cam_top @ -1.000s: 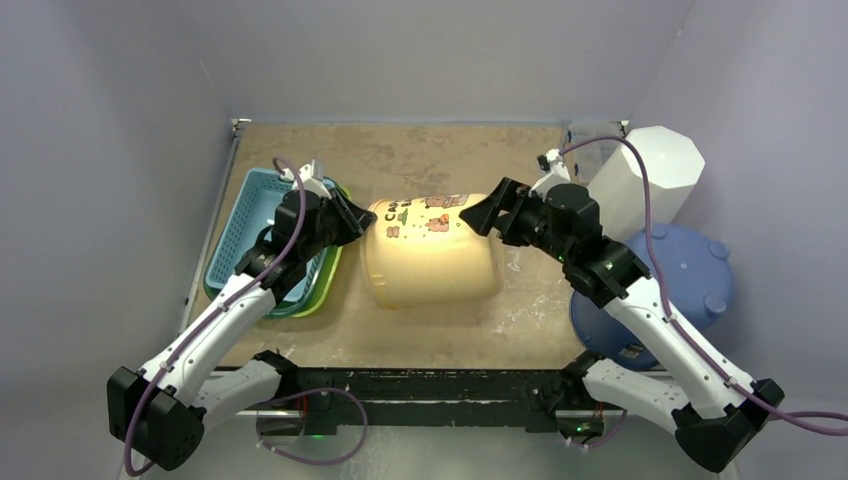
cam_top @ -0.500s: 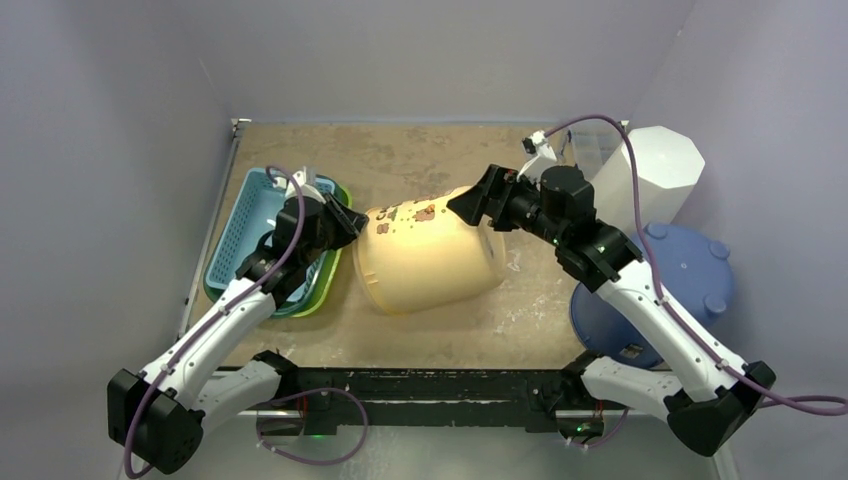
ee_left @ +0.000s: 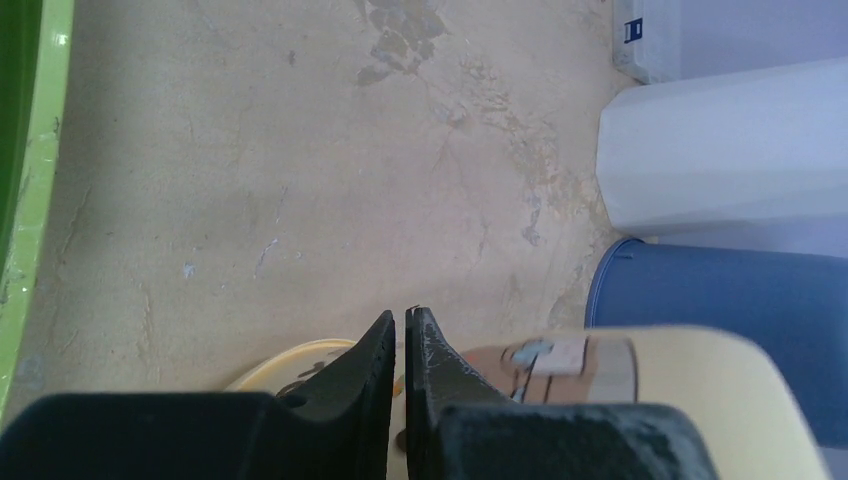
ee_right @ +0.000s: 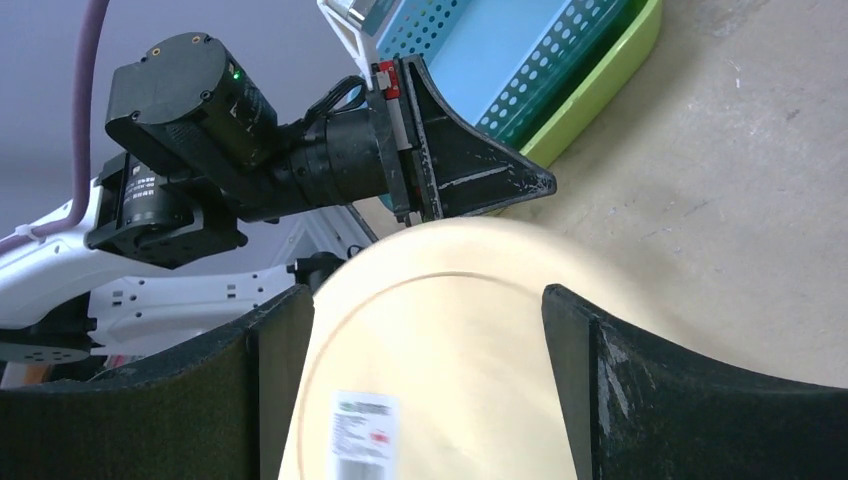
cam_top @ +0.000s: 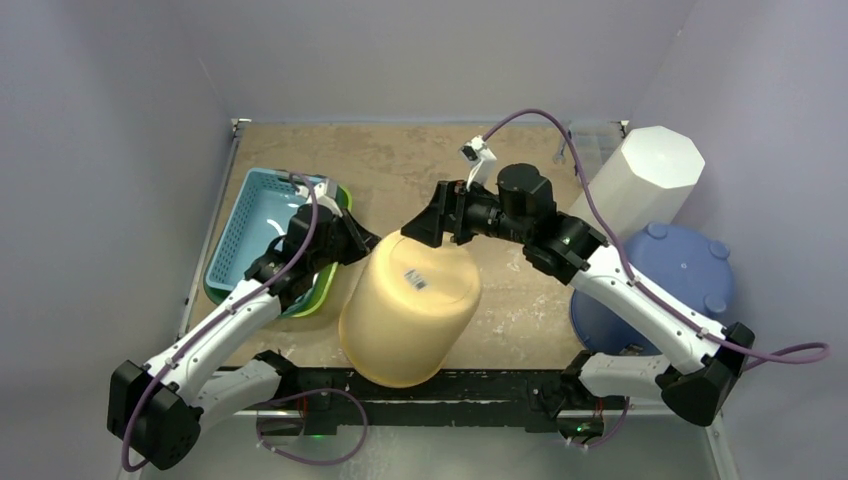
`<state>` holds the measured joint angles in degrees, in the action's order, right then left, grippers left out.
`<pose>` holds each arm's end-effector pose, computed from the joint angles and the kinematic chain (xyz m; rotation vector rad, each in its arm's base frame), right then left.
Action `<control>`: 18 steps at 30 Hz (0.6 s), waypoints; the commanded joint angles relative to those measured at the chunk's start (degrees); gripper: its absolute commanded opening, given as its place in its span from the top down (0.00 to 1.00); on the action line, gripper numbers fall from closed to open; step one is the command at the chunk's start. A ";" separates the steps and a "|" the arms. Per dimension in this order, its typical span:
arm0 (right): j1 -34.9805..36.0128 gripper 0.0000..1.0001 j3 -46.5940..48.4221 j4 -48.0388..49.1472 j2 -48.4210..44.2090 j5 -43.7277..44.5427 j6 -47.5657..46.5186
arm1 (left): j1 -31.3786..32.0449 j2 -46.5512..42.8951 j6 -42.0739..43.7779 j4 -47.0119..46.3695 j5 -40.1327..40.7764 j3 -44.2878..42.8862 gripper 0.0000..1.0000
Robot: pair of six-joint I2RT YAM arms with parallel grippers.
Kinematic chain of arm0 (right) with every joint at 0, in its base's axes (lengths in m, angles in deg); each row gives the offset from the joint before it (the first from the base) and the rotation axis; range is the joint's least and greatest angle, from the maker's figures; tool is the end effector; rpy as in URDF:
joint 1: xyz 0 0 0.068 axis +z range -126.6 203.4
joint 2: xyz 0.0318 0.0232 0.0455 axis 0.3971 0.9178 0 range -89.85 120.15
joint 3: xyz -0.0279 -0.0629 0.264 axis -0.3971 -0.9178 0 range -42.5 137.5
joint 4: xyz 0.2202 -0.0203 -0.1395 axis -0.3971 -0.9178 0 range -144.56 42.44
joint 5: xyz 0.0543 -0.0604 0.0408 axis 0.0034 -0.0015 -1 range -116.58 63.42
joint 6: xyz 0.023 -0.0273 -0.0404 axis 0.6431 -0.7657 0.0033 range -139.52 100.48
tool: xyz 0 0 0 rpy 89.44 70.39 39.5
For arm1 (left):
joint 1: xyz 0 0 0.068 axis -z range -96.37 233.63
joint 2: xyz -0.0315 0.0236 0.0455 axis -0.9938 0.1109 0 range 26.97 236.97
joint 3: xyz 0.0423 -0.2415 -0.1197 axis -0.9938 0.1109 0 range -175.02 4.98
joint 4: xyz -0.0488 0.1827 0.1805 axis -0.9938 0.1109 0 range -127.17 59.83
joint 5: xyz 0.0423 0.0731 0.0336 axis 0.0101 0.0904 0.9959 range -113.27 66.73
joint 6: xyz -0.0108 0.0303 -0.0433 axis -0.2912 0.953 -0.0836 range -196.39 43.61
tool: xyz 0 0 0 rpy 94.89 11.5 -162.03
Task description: Turn the large container upside down
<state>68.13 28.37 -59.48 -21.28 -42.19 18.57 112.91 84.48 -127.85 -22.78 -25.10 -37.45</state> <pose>0.1869 0.1987 0.4110 -0.3308 1.8890 1.2603 0.1963 -0.1114 0.2764 -0.4050 2.1732 -0.8622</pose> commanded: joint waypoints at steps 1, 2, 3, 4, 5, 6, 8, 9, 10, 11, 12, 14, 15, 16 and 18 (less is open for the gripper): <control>1.09 0.14 2.26 -0.12 -0.25 -1.16 -2.81 | -0.10 -0.96 -1.00 -2.19 -0.17 1.17 0.93; 1.25 0.14 2.40 -0.71 -0.02 -1.21 -3.40 | -0.10 -0.92 -1.13 -2.22 -0.04 1.34 0.93; 1.46 0.13 2.61 -1.48 0.07 -1.44 -4.32 | -0.12 -0.85 -1.21 -2.05 0.10 1.46 0.93; 1.71 0.13 2.87 -2.07 0.21 -1.65 -5.20 | -0.10 -0.83 -1.30 -1.84 0.19 1.48 0.93; 2.01 0.13 3.13 -2.67 0.17 -1.77 -6.34 | -0.10 -0.75 -1.21 -1.68 0.31 1.48 0.93; 2.27 0.12 3.44 -3.19 0.16 -1.72 -7.77 | -0.12 -0.74 -1.29 -1.39 0.50 1.43 0.93; 3.25 0.11 4.05 -3.94 -0.45 -1.28 -11.13 | -0.10 -0.61 -1.26 -0.94 0.89 1.35 0.93; 3.98 0.11 4.47 -4.44 -0.82 -1.04 -13.18 | -0.10 -0.45 -1.23 -0.63 1.05 1.17 0.93; 4.94 0.10 4.82 -4.61 -1.42 -0.44 -15.53 | -0.12 -0.27 -1.12 -0.13 1.30 0.94 0.92; 6.05 0.09 4.89 -4.46 -2.24 0.29 -17.86 | -0.10 -0.08 -1.01 0.38 1.51 0.60 0.92; 7.84 0.08 4.89 -4.29 -2.95 0.85 -20.97 | -0.15 0.10 -0.82 1.00 1.62 0.18 0.91; 10.74 0.08 4.56 -3.88 -4.15 2.33 -25.14 | -0.18 0.36 -0.74 2.76 2.45 -0.90 0.88; 12.61 0.07 4.28 -3.75 -4.49 3.27 -27.04 | -0.14 0.46 -0.70 4.06 3.74 -1.47 0.83; 14.44 0.05 4.06 -3.79 -4.66 4.39 -28.78 | -0.18 0.60 -0.55 5.58 4.73 -2.34 0.78; 18.18 0.01 3.64 -3.83 -4.36 6.95 -31.53 | -0.27 0.81 -0.12 8.73 6.76 -4.05 0.66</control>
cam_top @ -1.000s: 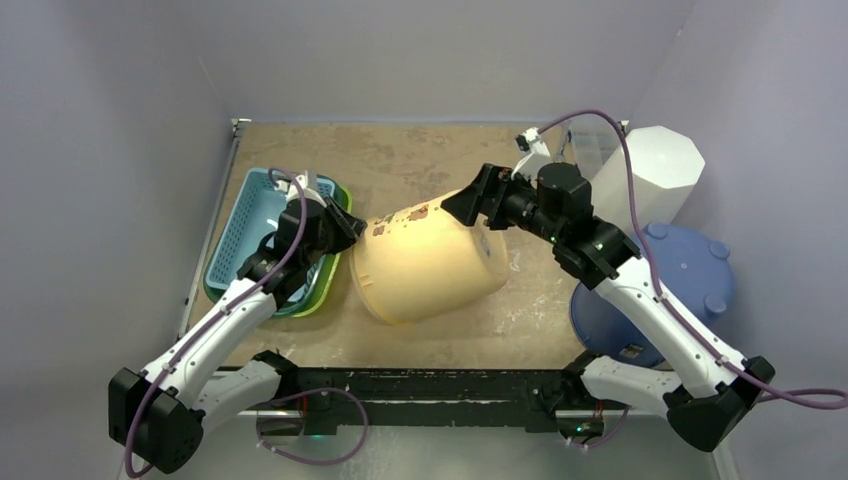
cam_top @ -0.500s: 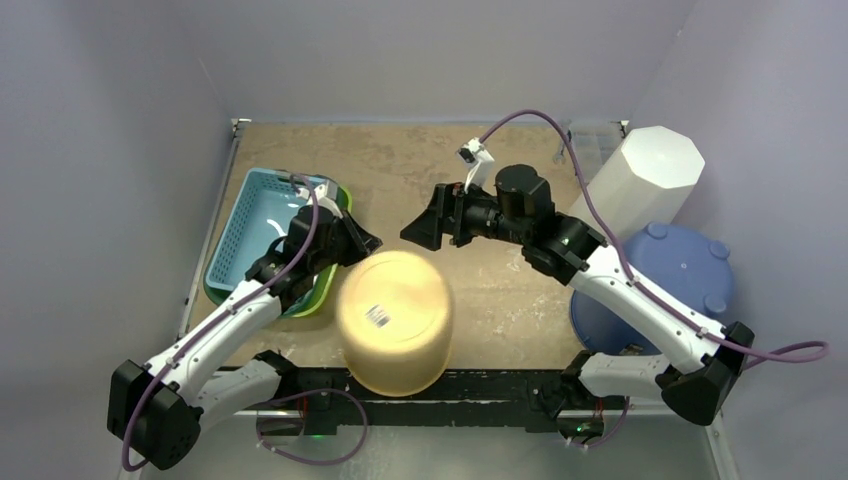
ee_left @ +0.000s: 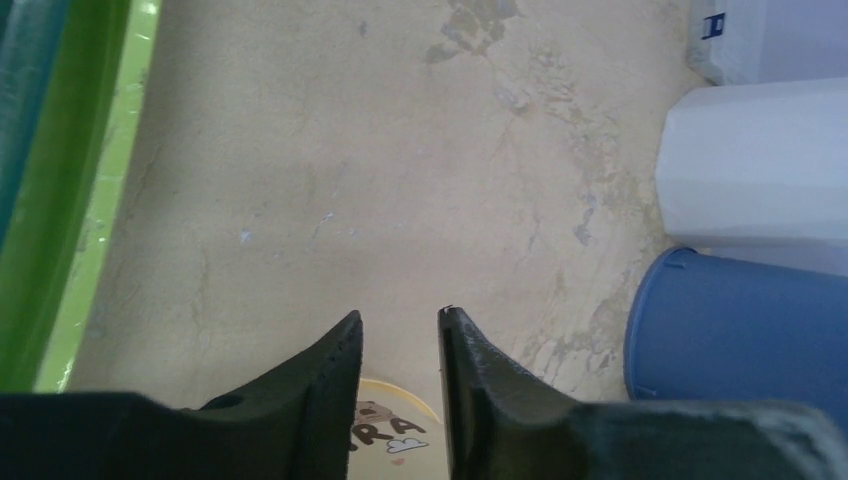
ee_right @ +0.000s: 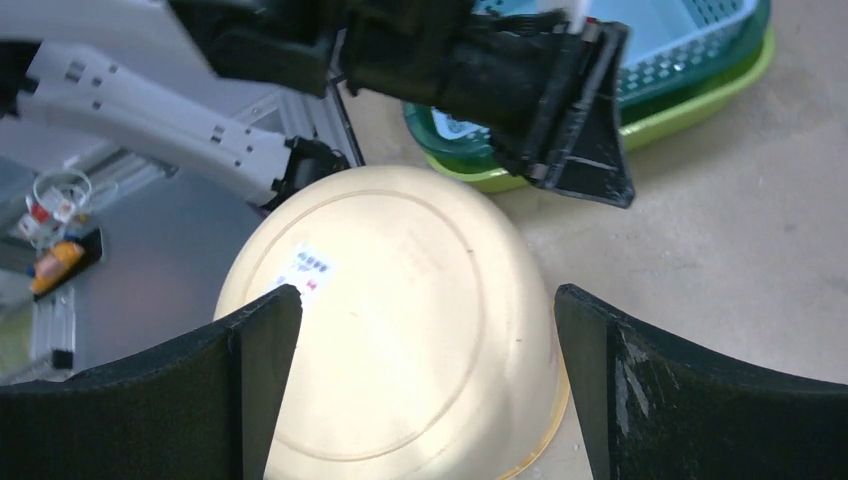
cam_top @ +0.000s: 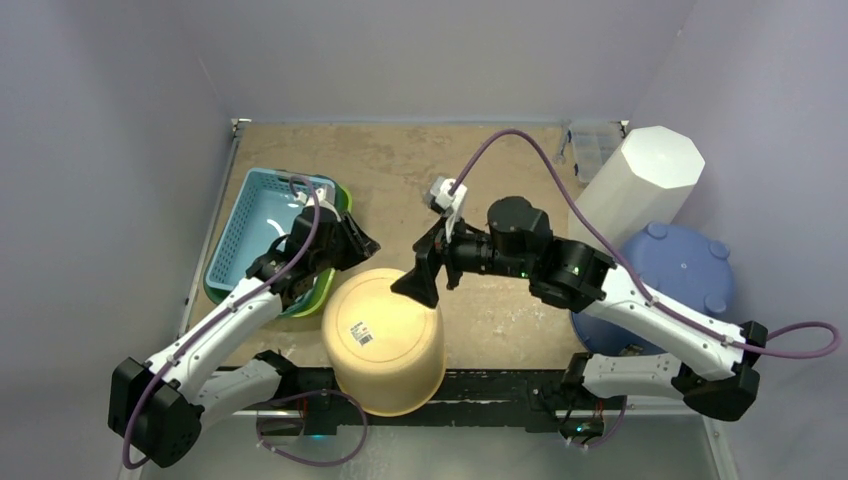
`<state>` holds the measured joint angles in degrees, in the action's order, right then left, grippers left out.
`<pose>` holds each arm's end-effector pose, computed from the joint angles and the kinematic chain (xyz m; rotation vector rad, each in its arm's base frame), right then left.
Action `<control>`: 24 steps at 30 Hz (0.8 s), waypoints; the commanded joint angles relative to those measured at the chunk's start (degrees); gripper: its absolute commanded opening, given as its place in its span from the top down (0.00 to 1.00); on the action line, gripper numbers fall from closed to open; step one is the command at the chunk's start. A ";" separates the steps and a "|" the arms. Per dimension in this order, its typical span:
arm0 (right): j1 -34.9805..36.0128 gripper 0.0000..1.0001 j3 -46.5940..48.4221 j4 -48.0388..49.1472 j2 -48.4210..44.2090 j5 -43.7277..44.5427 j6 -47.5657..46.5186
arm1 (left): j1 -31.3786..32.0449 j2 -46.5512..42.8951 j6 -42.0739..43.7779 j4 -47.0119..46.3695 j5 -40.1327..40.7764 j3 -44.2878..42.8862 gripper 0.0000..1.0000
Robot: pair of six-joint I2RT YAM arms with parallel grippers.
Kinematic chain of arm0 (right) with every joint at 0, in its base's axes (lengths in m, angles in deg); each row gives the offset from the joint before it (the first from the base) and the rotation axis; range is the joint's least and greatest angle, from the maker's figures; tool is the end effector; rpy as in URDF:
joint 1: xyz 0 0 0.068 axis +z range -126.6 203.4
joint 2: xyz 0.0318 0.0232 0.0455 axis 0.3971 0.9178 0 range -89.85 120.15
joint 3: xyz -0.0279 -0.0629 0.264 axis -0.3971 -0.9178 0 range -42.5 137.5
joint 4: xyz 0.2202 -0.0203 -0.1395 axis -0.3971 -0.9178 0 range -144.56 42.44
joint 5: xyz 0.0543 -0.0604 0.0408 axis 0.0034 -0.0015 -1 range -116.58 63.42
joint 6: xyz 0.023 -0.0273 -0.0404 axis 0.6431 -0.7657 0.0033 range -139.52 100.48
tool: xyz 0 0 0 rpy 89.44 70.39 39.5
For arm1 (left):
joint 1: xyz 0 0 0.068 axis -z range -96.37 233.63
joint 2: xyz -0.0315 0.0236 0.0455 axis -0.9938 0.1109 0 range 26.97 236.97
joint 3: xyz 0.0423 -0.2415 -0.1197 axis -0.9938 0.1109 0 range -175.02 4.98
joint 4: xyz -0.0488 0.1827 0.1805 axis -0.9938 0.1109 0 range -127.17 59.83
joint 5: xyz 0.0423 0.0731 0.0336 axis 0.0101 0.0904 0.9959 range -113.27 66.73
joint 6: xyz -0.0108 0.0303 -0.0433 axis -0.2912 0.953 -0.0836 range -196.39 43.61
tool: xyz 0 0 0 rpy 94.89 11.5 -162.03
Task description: Turn the large container upside down
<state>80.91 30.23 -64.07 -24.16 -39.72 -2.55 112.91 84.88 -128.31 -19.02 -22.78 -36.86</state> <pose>0.1297 0.2188 0.4259 -0.8180 1.6885 1.1284 0.1941 -0.1085 0.2653 -0.4529 2.2357 -0.7781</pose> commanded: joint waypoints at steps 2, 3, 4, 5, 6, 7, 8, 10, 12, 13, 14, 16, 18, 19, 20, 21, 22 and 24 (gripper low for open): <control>9.96 0.01 0.91 1.71 -0.73 9.70 -12.66 | -0.33 0.12 0.54 7.90 6.58 -6.33 0.48; 12.83 0.01 0.27 2.57 -0.52 12.32 -13.98 | -0.42 -0.09 0.74 9.27 7.54 -7.45 0.42; 15.62 0.01 -0.34 3.79 -0.43 15.39 -15.48 | -0.51 -0.43 0.92 10.54 9.06 -8.16 0.36; 18.17 0.01 -1.03 5.09 -0.32 17.58 -16.58 | -0.65 -0.81 1.13 12.20 10.21 -8.89 0.31; 20.13 0.01 -1.37 6.36 -0.16 18.75 -18.58 | -0.75 -1.27 1.41 13.44 11.44 -9.58 0.26; 21.83 0.01 -1.63 7.74 0.05 19.21 -20.14 | -0.96 -1.70 1.77 14.60 12.52 -10.32 0.23; 23.38 0.01 -1.91 8.63 0.35 19.85 -21.50 | -1.24 -1.88 2.26 15.88 13.45 -11.00 0.20; 26.63 0.01 -1.71 9.32 1.57 21.59 -23.91 | -2.30 -1.97 3.13 18.38 14.60 -12.29 0.17; 29.35 0.01 -0.83 8.58 3.79 22.95 -26.23 | -4.01 -1.97 3.85 20.40 15.03 -13.00 0.16; 30.60 0.01 -0.37 8.22 5.01 23.56 -27.44 | -5.07 -2.00 4.00 21.35 15.02 -13.18 0.16; 31.91 0.01 0.06 7.95 6.25 24.13 -28.49 | -6.74 -2.23 4.16 22.04 14.86 -13.19 0.16; 34.76 0.01 0.70 7.67 9.00 25.24 -31.06 | -9.62 -2.96 4.84 22.99 14.57 -12.96 0.16; 36.68 0.01 0.58 8.65 10.97 27.07 -32.66 | -12.70 -3.68 5.54 24.03 13.58 -12.88 0.16; 37.30 0.01 0.51 9.14 11.85 28.96 -33.27 | -13.59 -4.16 5.72 24.44 13.49 -13.05 0.15; 37.99 0.01 0.49 9.63 12.82 31.12 -33.73 | -14.00 -4.70 5.69 24.70 13.79 -13.20 0.15; 38.46 0.01 0.32 10.14 13.69 33.00 -34.22 | -14.09 -5.19 5.55 24.93 14.16 -13.25 0.15; 38.80 0.01 0.25 10.41 14.42 34.89 -34.77 | -14.13 -5.66 5.41 25.04 14.40 -13.26 0.15; 39.12 0.01 -0.29 11.02 15.41 38.37 -35.92 | -14.15 -6.12 5.30 25.30 14.70 -13.01 0.15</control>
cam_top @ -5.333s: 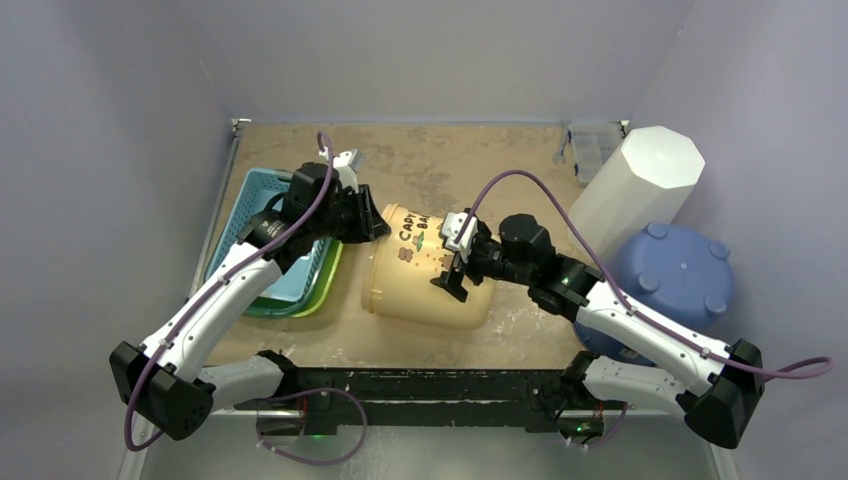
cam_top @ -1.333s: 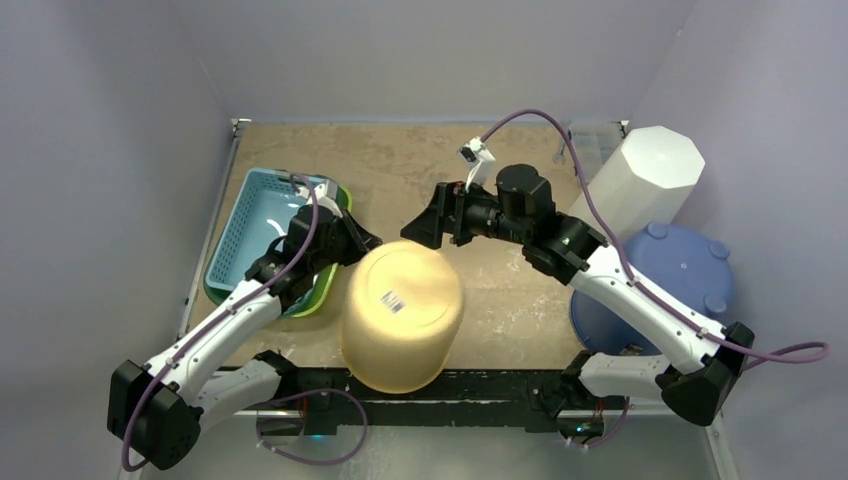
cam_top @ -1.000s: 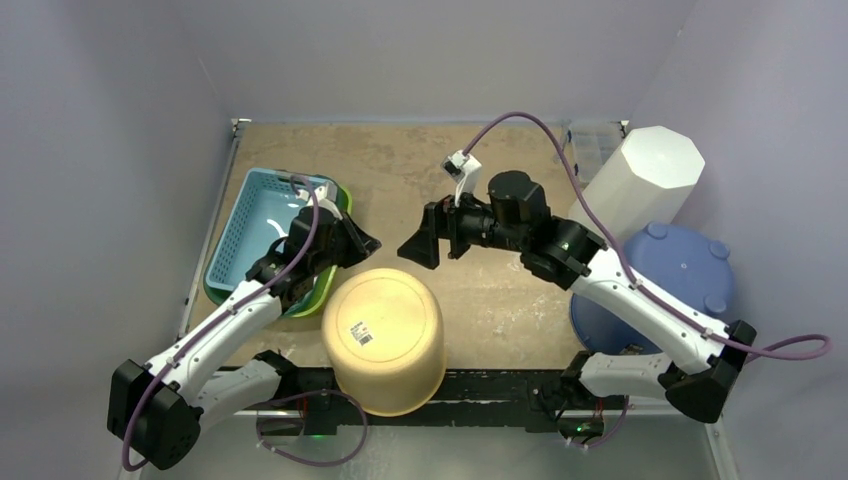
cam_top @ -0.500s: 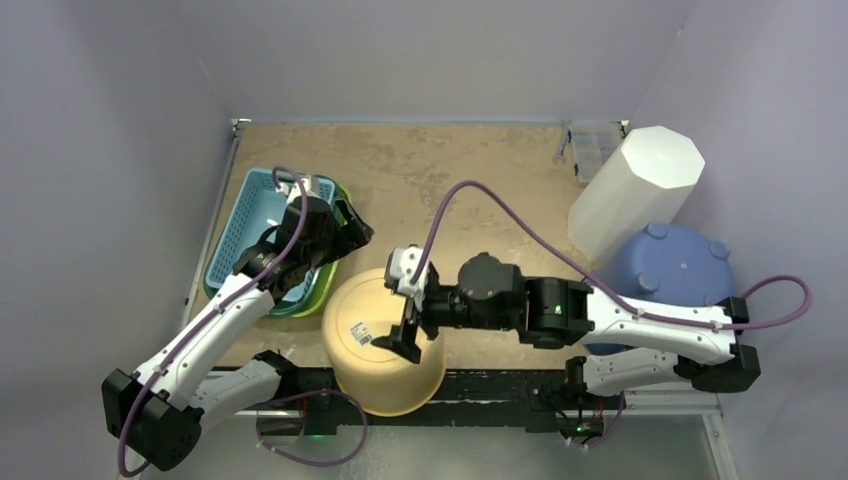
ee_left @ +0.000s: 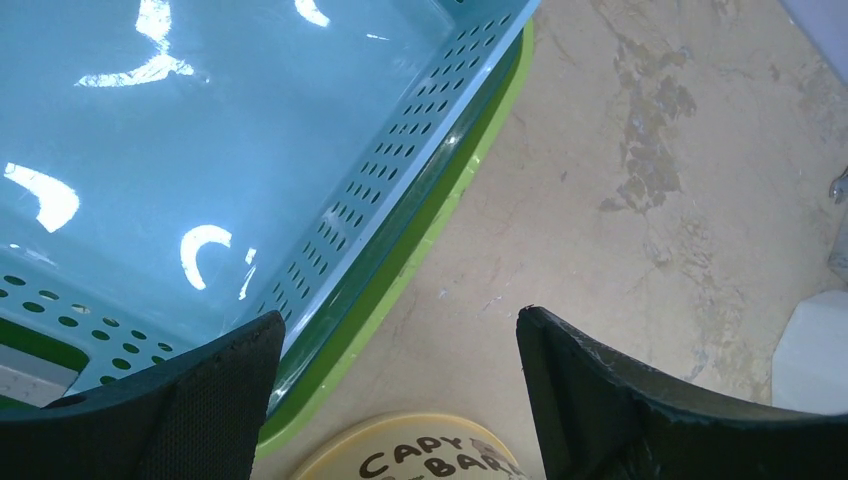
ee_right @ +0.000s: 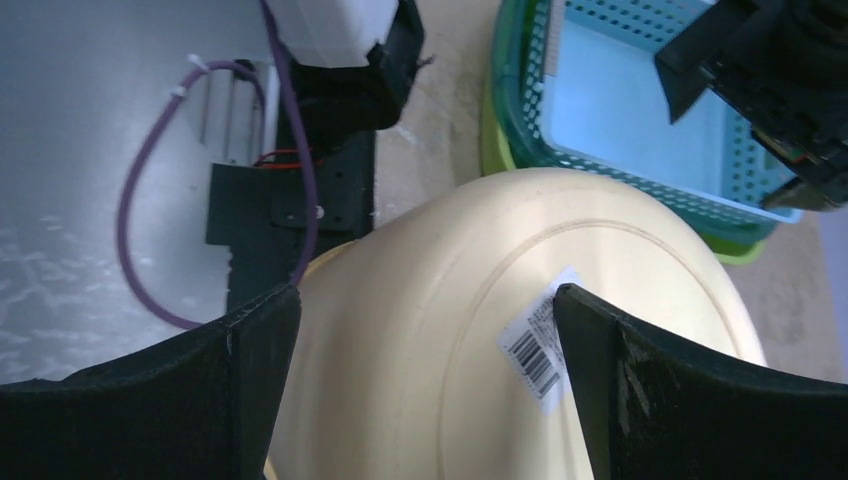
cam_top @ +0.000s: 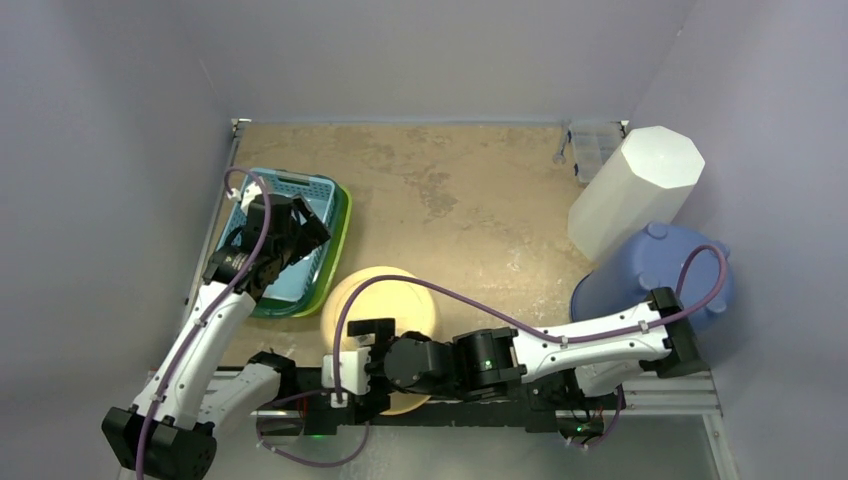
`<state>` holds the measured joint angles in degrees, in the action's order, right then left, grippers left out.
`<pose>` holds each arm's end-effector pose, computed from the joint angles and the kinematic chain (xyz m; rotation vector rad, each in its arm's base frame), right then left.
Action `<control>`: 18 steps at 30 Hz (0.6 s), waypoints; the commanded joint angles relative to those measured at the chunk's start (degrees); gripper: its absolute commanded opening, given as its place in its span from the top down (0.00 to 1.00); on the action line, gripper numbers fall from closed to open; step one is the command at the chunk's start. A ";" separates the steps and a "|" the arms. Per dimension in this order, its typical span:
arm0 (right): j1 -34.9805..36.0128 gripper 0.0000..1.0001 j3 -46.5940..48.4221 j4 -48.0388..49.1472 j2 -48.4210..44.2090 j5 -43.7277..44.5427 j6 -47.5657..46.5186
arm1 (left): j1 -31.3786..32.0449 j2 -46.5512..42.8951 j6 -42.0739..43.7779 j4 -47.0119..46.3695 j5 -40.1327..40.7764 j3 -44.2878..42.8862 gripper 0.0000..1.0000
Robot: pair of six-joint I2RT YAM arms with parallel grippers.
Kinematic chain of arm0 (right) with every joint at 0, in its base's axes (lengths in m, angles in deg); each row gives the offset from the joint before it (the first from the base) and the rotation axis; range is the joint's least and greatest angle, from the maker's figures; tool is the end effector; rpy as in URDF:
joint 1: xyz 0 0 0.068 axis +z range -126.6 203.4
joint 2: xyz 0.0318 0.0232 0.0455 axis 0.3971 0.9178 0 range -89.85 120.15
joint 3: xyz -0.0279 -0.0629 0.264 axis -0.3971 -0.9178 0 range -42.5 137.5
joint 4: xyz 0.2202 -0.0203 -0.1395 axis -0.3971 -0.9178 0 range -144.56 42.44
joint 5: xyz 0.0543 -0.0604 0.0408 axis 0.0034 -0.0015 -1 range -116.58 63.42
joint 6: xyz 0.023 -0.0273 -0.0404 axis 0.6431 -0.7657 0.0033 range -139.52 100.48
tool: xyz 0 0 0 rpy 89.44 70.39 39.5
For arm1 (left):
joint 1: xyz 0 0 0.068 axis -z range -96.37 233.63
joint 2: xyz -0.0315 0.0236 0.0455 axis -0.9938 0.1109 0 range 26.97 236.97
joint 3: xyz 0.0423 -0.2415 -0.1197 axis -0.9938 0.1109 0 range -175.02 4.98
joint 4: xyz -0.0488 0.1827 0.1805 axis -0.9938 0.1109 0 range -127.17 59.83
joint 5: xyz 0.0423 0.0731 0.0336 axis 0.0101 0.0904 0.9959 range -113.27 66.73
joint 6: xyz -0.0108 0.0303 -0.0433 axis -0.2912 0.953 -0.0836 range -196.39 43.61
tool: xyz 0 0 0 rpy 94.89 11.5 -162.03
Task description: Turn the large container upside down
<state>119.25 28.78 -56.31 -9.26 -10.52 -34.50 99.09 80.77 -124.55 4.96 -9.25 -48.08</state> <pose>-0.0240 0.3304 0.3601 -1.4728 1.2546 0.6993 0.1848 -0.0422 0.3095 -0.7678 2.1776 -0.2890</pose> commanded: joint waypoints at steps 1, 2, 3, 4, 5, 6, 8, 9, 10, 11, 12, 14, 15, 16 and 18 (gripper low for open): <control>0.78 0.01 0.76 3.94 0.82 11.43 -4.46 | -0.32 -2.03 1.40 1.56 1.26 -1.73 0.15; 0.74 0.01 0.18 4.57 1.01 13.55 -4.88 | -0.34 -2.03 1.37 1.72 1.20 -1.64 0.15; 0.76 0.01 -0.40 4.70 1.12 15.28 -5.33 | -0.34 -2.03 1.25 1.85 1.04 -1.47 0.15; 0.81 0.01 -1.08 4.93 1.14 17.27 -5.89 | -0.35 -2.11 1.10 1.89 0.75 -1.27 0.15; 0.78 0.01 -1.99 5.64 1.14 19.86 -6.51 | -0.35 -2.25 1.06 1.78 0.48 -1.12 0.15; 0.75 0.01 -2.70 5.87 1.14 22.01 -6.63 | -0.35 -2.41 0.98 1.61 0.22 -0.94 0.15; 0.72 0.01 -3.80 4.97 1.14 25.15 -6.89 | -0.30 -2.55 0.80 1.25 -0.43 -0.79 0.15; 0.66 0.01 -4.58 5.42 0.91 27.34 -7.21 | -0.26 -2.56 0.82 1.09 -0.79 -0.82 0.15; 0.42 0.01 -5.47 6.16 0.40 29.44 -7.40 | -0.34 -2.58 0.89 0.85 -1.18 -0.82 0.15; -0.03 0.01 -6.02 6.18 -0.02 30.63 -7.03 | -0.30 -2.60 0.99 0.59 -1.72 -0.82 0.15; -0.95 0.01 -6.39 5.88 -0.61 31.07 -6.03 | -0.33 -2.57 1.20 0.20 -2.32 -0.82 0.15; -3.38 0.01 -6.68 4.57 -1.93 30.97 -2.73 | -0.32 -2.41 1.44 -0.30 -3.39 -0.82 0.15; -4.96 0.01 -6.69 3.83 -2.53 30.92 -0.79 | -0.34 -2.39 1.49 -0.49 -3.91 -0.80 0.15; -6.68 0.01 -6.62 2.84 -3.08 30.82 2.12 | -0.35 -2.33 1.58 -0.66 -4.38 -0.74 0.15; -10.69 0.01 -6.20 0.23 -4.07 30.79 6.74 | -0.33 -2.30 1.85 -0.97 -5.39 -0.64 0.15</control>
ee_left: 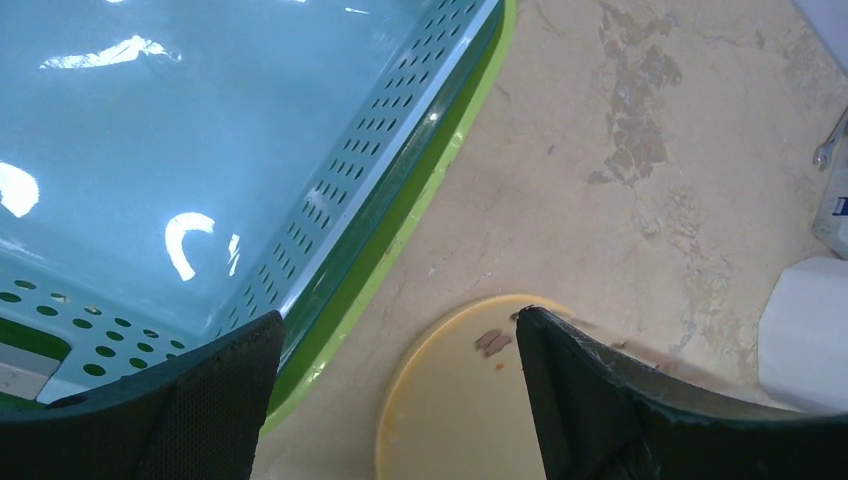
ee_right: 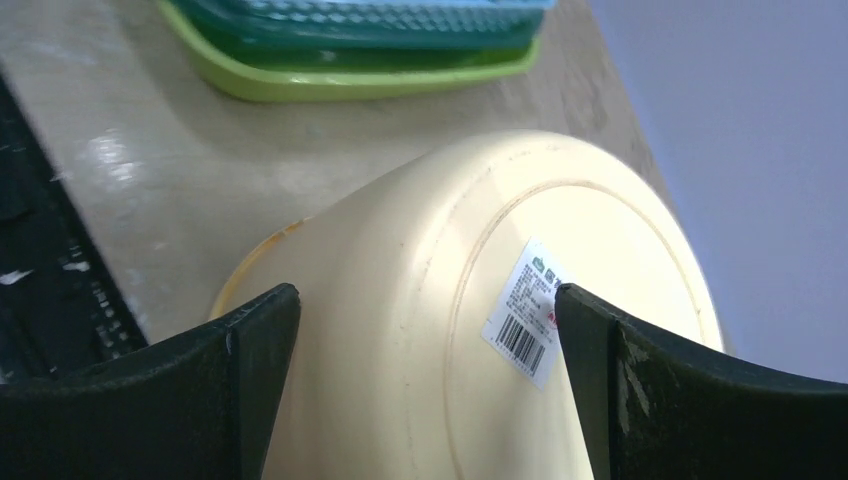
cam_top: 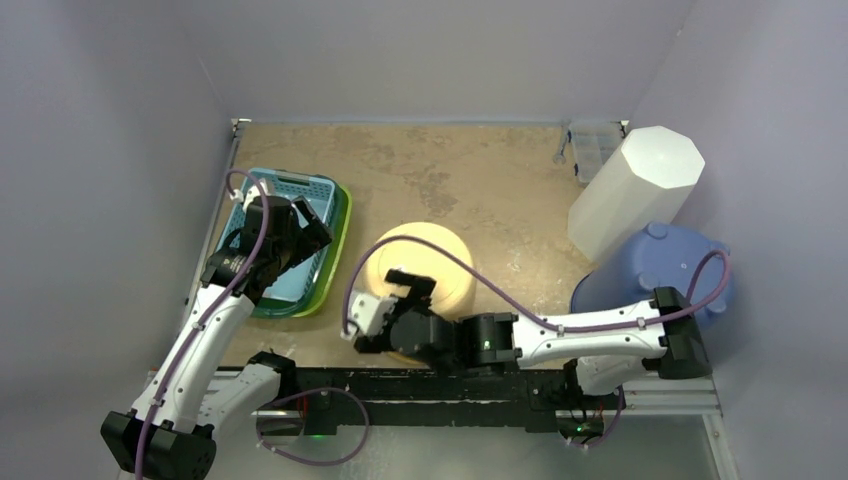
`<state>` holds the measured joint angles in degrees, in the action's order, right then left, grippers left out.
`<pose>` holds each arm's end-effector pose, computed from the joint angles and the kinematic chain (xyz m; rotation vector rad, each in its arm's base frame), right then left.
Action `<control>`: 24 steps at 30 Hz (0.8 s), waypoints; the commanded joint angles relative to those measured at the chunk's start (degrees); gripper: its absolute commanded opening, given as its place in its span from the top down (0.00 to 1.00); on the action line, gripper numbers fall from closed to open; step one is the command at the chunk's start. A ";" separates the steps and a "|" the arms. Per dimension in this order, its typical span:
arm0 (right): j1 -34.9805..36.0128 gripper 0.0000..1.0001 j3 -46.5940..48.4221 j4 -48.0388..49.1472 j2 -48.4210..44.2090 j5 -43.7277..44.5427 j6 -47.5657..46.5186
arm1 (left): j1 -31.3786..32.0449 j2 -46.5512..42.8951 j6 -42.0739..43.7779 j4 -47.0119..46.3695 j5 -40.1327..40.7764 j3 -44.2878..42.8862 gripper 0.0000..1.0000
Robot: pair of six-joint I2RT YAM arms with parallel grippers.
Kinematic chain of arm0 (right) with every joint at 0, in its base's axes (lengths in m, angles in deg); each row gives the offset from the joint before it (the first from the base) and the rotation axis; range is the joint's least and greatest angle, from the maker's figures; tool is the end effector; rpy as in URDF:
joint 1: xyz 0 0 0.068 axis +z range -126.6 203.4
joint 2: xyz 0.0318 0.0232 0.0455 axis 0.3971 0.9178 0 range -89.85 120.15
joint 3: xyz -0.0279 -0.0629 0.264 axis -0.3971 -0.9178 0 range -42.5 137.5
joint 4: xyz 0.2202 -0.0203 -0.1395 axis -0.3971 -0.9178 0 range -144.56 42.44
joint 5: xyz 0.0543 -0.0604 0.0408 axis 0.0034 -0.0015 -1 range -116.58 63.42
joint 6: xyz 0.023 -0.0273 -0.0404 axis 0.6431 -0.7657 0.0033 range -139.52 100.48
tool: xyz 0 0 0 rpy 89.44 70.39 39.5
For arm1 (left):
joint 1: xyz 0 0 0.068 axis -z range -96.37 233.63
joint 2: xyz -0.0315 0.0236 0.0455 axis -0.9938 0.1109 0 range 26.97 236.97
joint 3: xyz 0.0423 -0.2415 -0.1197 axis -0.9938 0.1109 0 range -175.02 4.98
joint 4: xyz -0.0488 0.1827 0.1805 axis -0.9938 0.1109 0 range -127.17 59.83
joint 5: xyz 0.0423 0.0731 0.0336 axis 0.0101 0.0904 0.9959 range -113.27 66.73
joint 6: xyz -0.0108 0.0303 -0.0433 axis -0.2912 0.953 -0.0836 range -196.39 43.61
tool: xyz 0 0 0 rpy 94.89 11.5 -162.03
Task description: Turn the large container upside down
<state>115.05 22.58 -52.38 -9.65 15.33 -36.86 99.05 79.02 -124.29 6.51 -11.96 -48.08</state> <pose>0.0144 0.3222 0.3335 -1.1649 1.4145 0.2091 0.1769 -0.0416 0.3121 -0.7453 2.1987 -0.3379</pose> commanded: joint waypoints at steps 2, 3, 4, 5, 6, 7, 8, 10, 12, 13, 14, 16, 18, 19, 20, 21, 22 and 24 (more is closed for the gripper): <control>-11.19 0.01 0.51 -6.47 -4.44 5.02 13.33 | -0.26 -0.55 1.84 -2.67 -3.38 -0.56 0.15; -13.37 0.01 0.99 -8.11 -4.66 5.02 15.33 | -0.30 -0.55 2.05 -2.72 -3.63 -0.46 0.15; -15.51 0.01 1.66 -9.63 -4.80 5.09 17.41 | -0.26 -0.55 2.24 -2.72 -3.90 -0.46 0.15; -17.65 0.01 2.59 -11.22 -4.81 5.11 20.25 | -0.30 -0.55 2.40 -2.70 -4.05 -0.42 0.15; -20.11 0.01 3.96 -13.59 -4.63 5.13 23.17 | -0.27 -0.55 2.54 -2.60 -4.13 -0.39 0.15; -22.29 0.01 5.80 -15.97 -4.14 5.05 26.09 | -0.29 -0.48 2.55 -2.65 -4.33 -0.38 0.15; -24.03 0.01 7.61 -18.69 -3.73 4.98 28.64 | -0.30 -0.46 2.55 -2.65 -4.55 -0.36 0.15; -25.87 0.01 12.06 -23.52 -2.73 5.19 32.97 | -0.29 -0.48 2.58 -2.84 -5.04 -0.24 0.15; -26.09 0.01 16.05 -26.43 -2.50 3.62 34.99 | -0.30 -0.44 2.67 -3.02 -5.58 -0.29 0.15; -26.13 0.01 17.87 -27.15 -2.74 0.27 35.46 | -0.30 -0.42 2.77 -3.18 -5.94 -0.35 0.15; -26.10 0.01 19.65 -27.15 -3.26 -2.65 35.98 | -0.28 -0.38 3.07 -3.36 -6.45 -0.38 0.15; -26.17 0.01 20.60 -25.30 -5.10 -8.34 37.20 | -0.28 -0.23 3.75 -3.51 -6.94 -0.37 0.15; -26.09 0.01 19.90 -20.87 -7.43 -16.54 36.52 | -0.27 0.12 4.38 -3.32 -6.89 -0.57 0.15; -26.01 0.01 19.26 -19.30 -8.40 -20.48 36.92 | -0.30 0.29 4.72 -3.15 -6.85 -0.73 0.15; -26.00 0.01 18.57 -18.49 -9.11 -24.57 38.24 | -0.30 0.40 4.96 -2.98 -6.67 -0.87 0.15; -26.00 0.01 17.90 -18.07 -9.54 -28.18 39.40 | -0.25 0.63 5.21 -2.79 -6.47 -1.05 0.15; -25.93 0.01 17.03 -17.97 -9.76 -31.34 40.47 | -0.30 0.78 5.41 -2.55 -6.11 -1.20 0.15; -24.72 0.02 15.24 -18.51 -9.30 -37.73 40.77 | -0.26 0.87 5.72 -2.39 -5.45 -1.34 0.15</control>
<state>88.80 40.37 -72.75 -18.46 -5.37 0.01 99.05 79.63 -120.68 5.29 -17.95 -48.05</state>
